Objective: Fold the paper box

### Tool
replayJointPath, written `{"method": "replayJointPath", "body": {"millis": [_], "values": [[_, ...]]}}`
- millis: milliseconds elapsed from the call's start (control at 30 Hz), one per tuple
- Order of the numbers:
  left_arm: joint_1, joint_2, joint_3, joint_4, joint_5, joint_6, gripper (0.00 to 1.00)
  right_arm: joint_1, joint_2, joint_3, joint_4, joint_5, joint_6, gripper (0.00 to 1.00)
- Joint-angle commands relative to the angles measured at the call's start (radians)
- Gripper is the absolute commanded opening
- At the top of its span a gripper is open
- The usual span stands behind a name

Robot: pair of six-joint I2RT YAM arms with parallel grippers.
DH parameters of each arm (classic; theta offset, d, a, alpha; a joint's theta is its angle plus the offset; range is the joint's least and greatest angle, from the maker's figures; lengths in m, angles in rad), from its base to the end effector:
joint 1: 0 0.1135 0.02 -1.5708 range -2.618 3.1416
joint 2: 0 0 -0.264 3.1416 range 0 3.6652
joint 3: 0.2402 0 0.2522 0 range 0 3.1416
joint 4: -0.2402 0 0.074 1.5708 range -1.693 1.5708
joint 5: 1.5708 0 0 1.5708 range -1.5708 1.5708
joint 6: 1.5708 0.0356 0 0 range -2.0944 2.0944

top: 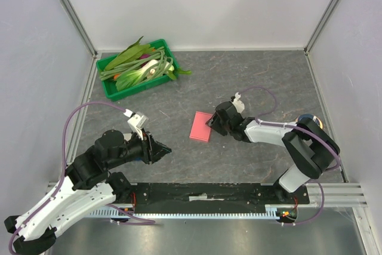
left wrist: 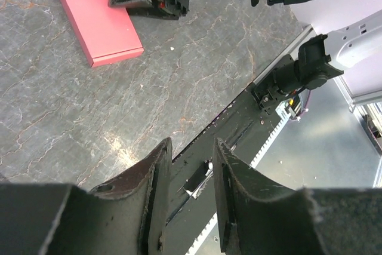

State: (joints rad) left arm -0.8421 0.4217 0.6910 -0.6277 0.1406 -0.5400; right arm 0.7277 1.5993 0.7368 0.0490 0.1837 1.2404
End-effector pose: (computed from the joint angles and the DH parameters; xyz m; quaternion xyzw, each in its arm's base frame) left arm 0.0639 -0.0791 0.3062 0.1629 0.8044 -0.4067 0.4012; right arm 0.2338 0.1996 0.1512 0.2674 0.8864 0.2594 0.2748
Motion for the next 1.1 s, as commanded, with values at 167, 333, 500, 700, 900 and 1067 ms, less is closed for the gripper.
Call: {"method": "replayJointPath", "body": {"millis": [167,333,500,700,900,1067], "values": [[-0.002,0.000,0.036,0.000,-0.033,0.020,0.39,-0.120,0.111,0.105,0.165,0.174,0.199,0.47],[0.000,0.011,0.036,0.003,-0.047,0.018,0.39,-0.125,0.074,0.289,0.018,0.146,-0.281,0.59],[-0.002,-0.012,0.038,0.011,-0.065,0.034,0.41,-0.090,0.017,0.421,-0.254,-0.027,-0.953,0.85],[0.000,-0.136,0.038,0.014,-0.204,0.006,0.44,0.175,0.068,0.492,-0.538,0.113,-1.200,0.86],[0.000,-0.276,0.059,-0.001,-0.280,-0.006,0.45,0.395,0.113,0.460,-0.519,0.347,-1.262,0.82],[0.000,-0.265,0.085,-0.062,-0.280,0.005,0.45,0.450,0.174,0.432,-0.485,0.372,-1.320,0.81]]}}
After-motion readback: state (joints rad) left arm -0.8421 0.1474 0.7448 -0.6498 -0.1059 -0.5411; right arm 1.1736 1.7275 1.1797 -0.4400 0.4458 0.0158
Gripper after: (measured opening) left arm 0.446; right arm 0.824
